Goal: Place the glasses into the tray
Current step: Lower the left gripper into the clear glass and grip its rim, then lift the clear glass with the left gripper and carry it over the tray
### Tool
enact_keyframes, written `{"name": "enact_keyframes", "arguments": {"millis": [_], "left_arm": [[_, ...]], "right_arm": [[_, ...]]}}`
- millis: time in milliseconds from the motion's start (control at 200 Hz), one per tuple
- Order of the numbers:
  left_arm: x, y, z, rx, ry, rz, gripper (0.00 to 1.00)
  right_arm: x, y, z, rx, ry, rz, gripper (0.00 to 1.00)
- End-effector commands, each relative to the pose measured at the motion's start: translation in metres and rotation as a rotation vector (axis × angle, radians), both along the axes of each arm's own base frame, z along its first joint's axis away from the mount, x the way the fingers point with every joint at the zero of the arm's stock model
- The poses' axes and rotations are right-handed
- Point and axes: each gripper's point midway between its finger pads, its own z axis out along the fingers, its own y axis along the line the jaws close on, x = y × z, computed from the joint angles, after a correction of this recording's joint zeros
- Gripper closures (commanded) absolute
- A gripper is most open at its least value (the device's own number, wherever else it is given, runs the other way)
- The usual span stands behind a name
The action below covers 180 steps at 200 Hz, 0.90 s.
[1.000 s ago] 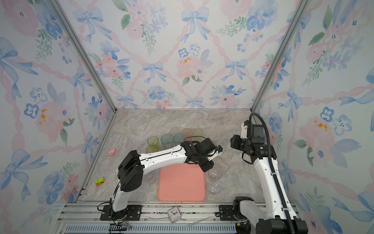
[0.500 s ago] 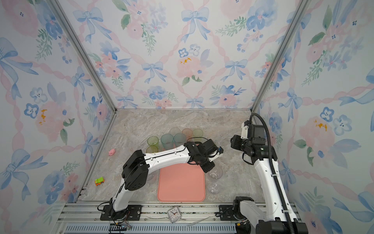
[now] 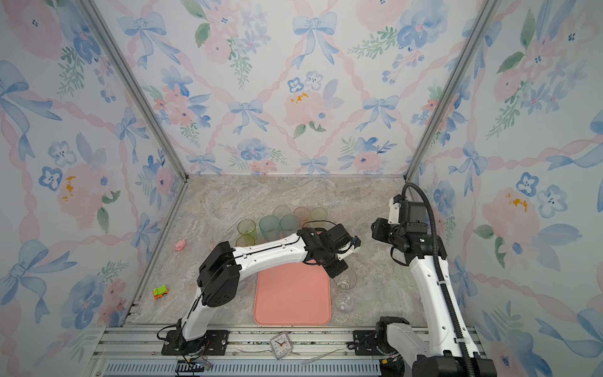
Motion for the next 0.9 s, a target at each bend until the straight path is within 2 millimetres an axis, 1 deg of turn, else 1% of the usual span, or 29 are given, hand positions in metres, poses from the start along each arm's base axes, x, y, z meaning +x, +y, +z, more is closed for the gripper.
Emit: {"name": "enact_keyframes", "arguments": {"millis": [0, 120, 210, 365, 470, 560, 725, 800, 895], "left_arm": [[0.006, -0.004, 0.008, 0.0, -0.037, 0.012, 0.99], [0.014, -0.007, 0.02, -0.017, -0.073, 0.027, 1.0], [0.019, -0.009, 0.032, -0.035, -0.104, 0.036, 1.0], [0.022, -0.011, 0.06, -0.08, -0.148, 0.03, 1.0], [0.024, -0.004, 0.08, -0.101, -0.183, 0.032, 1.0], [0.027, 0.007, 0.094, -0.115, -0.201, 0.047, 1.0], [0.039, 0.039, 0.118, -0.131, -0.235, 0.111, 1.0], [0.046, 0.055, 0.124, -0.128, -0.25, 0.147, 1.0], [0.059, 0.077, 0.122, -0.106, -0.259, 0.202, 1.0]], "right_arm": [[-0.003, 0.0, -0.001, 0.004, -0.008, 0.007, 0.54], [-0.003, 0.0, 0.0, 0.004, -0.01, 0.008, 0.54], [-0.002, 0.0, 0.001, 0.004, -0.013, 0.01, 0.54], [-0.001, 0.0, 0.001, 0.004, -0.014, 0.013, 0.54], [0.0, 0.0, 0.0, 0.004, -0.01, 0.013, 0.54], [0.0, 0.0, 0.001, 0.005, -0.013, 0.014, 0.54], [0.0, 0.002, 0.001, 0.011, -0.01, 0.019, 0.54], [-0.001, 0.002, 0.0, 0.012, -0.008, 0.021, 0.54], [0.0, 0.002, 0.001, 0.014, -0.009, 0.021, 0.54]]}}
